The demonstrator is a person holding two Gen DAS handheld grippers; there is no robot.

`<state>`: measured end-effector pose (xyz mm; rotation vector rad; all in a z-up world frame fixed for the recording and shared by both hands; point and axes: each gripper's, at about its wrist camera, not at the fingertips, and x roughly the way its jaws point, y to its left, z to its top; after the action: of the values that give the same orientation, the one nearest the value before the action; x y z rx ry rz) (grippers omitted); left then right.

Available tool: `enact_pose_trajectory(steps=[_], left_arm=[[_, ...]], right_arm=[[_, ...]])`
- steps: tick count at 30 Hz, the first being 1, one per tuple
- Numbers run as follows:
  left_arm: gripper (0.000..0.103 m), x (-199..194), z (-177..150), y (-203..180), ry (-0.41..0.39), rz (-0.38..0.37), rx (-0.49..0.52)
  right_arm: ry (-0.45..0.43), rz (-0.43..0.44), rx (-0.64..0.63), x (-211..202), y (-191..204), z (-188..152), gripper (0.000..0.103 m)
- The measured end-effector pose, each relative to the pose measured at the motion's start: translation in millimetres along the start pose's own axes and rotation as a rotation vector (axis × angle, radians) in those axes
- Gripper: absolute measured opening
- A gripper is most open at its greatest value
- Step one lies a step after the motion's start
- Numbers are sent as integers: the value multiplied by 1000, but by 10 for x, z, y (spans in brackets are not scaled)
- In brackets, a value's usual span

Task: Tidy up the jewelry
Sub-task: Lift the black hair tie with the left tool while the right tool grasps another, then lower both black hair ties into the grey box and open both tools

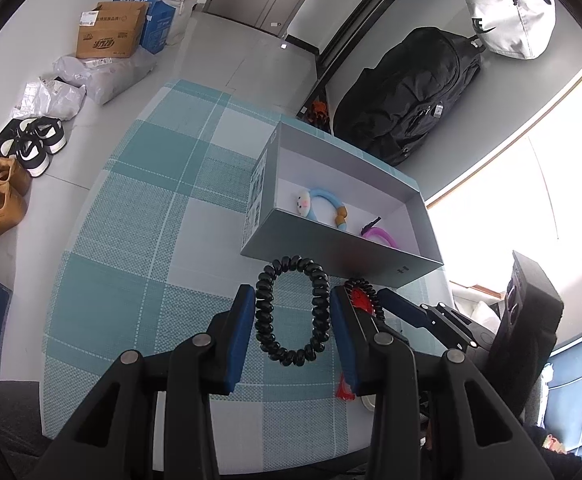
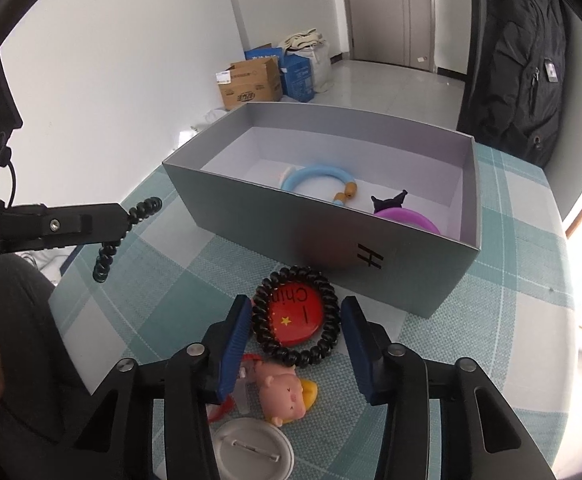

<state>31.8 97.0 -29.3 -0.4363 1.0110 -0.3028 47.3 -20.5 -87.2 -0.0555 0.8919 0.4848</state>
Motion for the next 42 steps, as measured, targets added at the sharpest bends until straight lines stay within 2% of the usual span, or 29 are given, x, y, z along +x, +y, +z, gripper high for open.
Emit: enact_pose_trajectory(steps=[13, 18, 21, 30, 36, 42], left_arm=[[33, -19, -17, -44, -22, -3, 7], [33, -99, -22, -151, -62, -8, 40], [33, -168, 6, -272, -94, 15, 79], [33, -161, 281, -575, -124, 55, 163], [33, -21, 480, -677, -115, 36, 180], [33, 168, 583, -667, -78, 25, 182]], right_arm=[[-69, 77, 54, -286, -86, -29, 44], [-137, 121, 70, -479, -96, 14, 44], [-168, 143, 80, -568, -126, 64, 44], [-259, 193, 83, -769, -196, 351, 44], [-266, 174, 89, -815, -313, 505, 44], [-242, 162, 110, -672, -489, 678, 44]])
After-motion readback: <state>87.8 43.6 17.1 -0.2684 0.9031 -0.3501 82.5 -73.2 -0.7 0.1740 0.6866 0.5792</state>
